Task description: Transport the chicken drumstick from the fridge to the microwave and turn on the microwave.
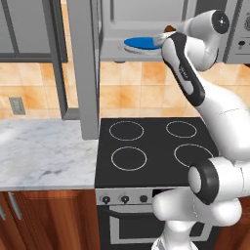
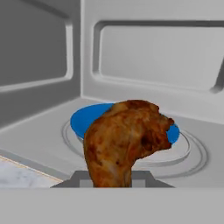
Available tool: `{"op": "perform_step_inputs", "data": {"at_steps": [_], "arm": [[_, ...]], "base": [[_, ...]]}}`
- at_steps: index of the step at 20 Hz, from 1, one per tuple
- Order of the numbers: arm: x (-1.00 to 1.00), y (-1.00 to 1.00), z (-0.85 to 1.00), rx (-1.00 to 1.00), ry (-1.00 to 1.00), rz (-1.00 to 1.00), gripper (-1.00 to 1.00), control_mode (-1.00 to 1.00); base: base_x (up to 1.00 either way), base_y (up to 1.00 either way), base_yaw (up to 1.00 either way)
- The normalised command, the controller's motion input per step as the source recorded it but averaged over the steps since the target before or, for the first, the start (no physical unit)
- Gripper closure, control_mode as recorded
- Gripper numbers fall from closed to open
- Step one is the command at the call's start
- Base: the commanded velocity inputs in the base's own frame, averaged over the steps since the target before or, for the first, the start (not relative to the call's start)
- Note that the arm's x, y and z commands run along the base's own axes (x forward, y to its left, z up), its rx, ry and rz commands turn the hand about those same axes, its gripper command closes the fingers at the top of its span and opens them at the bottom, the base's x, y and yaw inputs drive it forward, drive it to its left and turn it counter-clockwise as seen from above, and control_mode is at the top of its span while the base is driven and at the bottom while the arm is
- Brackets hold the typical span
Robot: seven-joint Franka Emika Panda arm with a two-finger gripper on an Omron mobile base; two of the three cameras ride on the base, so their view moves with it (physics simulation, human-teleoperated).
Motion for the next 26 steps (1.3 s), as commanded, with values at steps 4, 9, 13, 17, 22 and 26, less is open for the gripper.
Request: {"op": "perform_step_inputs", "data": {"at_steps": [4, 9, 13, 17, 22, 26], "arm": [[0.48, 0.01, 0.0, 0.0, 0.01, 0.04, 1.0, -1.0], [0.43, 0.03, -0.05, 0.0, 0.05, 0.03, 1.0, -1.0], [0.48, 0.04, -0.05, 0.0, 0.04, 0.04, 1.0, -1.0], [0.52, 0.08, -0.13, 0.0, 0.05, 0.05, 1.0, -1.0], [0.49, 0.12, -0.2, 0.0, 0.05, 0.04, 1.0, -1.0], [0.42, 0.09, -0.11, 0.0, 0.03, 0.03, 1.0, -1.0]], "base": [[0.0, 0.0, 0.0], [0.0, 0.0, 0.0], [0.0, 0.0, 0.0], [0.0, 0.0, 0.0], [0.0, 0.0, 0.0], [0.0, 0.0, 0.0]]}}
